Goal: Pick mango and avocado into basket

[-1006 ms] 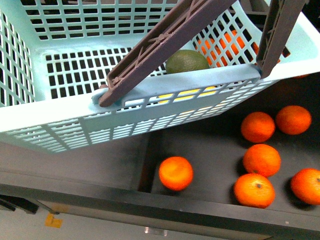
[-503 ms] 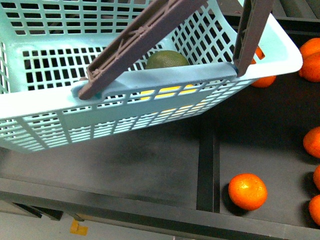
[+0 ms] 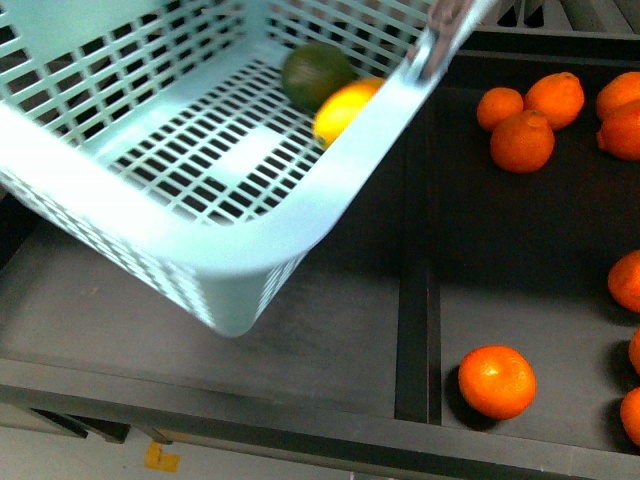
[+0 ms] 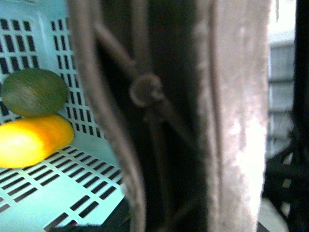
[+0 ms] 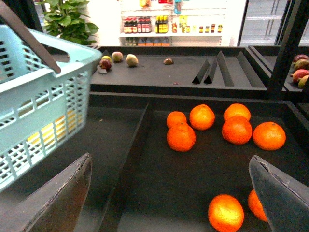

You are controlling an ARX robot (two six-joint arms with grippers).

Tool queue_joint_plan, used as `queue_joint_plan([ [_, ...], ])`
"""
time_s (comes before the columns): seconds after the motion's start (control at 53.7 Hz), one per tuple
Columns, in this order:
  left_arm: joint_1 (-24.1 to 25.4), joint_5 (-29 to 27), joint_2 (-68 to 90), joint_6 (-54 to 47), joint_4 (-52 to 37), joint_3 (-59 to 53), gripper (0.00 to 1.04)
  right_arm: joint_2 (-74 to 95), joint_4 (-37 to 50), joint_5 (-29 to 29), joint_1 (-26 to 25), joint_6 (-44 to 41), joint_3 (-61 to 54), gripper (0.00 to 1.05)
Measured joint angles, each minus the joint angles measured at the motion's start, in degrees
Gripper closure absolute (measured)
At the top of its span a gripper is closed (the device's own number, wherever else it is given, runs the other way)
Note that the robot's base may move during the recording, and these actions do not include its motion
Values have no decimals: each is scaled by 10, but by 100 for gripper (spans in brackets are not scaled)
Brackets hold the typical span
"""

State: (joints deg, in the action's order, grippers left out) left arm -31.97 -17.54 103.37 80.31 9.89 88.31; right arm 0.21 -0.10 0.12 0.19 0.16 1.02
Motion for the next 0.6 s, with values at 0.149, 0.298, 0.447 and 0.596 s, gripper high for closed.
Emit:
queue_joint_plan([
  [0.149, 58, -1, 90, 104, -28, 54, 92, 0, 0, 0, 0, 0, 0, 9],
  [0.298, 79, 23, 159, 153, -51, 73, 92, 0, 0, 0, 0, 0, 0, 9],
  [0.447, 88, 51, 185, 153, -77, 66, 92, 0, 0, 0, 0, 0, 0, 9],
  [0.596, 104, 64, 189, 147, -79, 42, 92, 0, 0, 0, 0, 0, 0, 9],
])
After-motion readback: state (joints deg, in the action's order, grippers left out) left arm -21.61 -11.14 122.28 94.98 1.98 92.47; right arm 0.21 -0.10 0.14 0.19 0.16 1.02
